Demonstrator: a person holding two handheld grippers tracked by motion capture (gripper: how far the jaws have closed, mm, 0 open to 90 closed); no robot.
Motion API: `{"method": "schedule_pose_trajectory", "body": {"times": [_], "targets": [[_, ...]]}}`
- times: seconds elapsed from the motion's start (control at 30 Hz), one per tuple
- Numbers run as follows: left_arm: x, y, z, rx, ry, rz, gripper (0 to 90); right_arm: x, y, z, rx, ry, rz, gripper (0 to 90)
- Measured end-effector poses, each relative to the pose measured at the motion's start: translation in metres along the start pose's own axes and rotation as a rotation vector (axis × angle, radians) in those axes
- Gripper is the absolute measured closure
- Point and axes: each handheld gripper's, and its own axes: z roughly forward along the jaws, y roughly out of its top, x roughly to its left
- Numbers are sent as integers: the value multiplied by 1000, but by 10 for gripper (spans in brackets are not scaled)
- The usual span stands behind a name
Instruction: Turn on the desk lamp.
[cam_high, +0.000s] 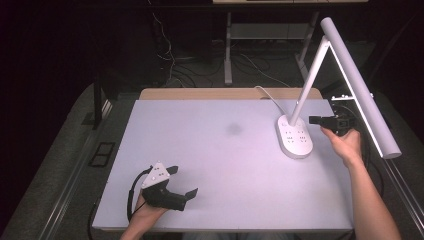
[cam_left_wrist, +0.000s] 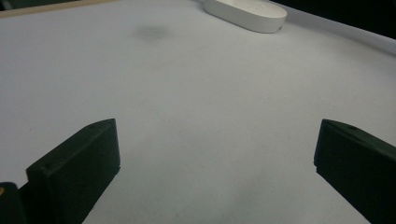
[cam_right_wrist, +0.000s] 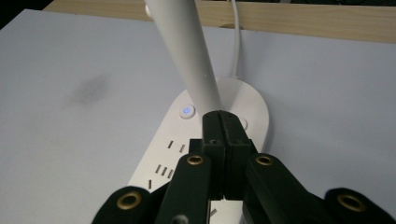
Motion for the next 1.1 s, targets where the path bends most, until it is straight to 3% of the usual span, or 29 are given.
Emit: {"method": "schedule_pose_trajectory", "body": {"times": [0.17,0.27,0.5,0.67,0.9,0.93,0.97,1.07,1.1], "targets": [[0,0,1,-2,-3,1,0,9,-4,-8,-1,5,-5,891],[-1,1,0,-1,-4,2,0,12,-9,-14,-30,29,21,891],[-2,1,0,-10,-9,4,0,20,-20,-25,-72,51,33,891],[-2,1,0,-11,-10,5,0,29,-26,-31,-72,68,28,889],[-3,1,0,-9,-15,7,0,39,-44,-41,-110,112,67,592],[-4,1,0,-9,-15,6,0,39,-44,-41,-110,112,67,592],[-3,1,0,-6,-15,7,0,42,-47,-43,-116,122,69,495],[-3,1,0,-6,-15,6,0,47,-52,-45,-113,135,66,361],[-3,1,0,-6,-15,6,0,47,-52,-45,-113,135,66,361]]}}
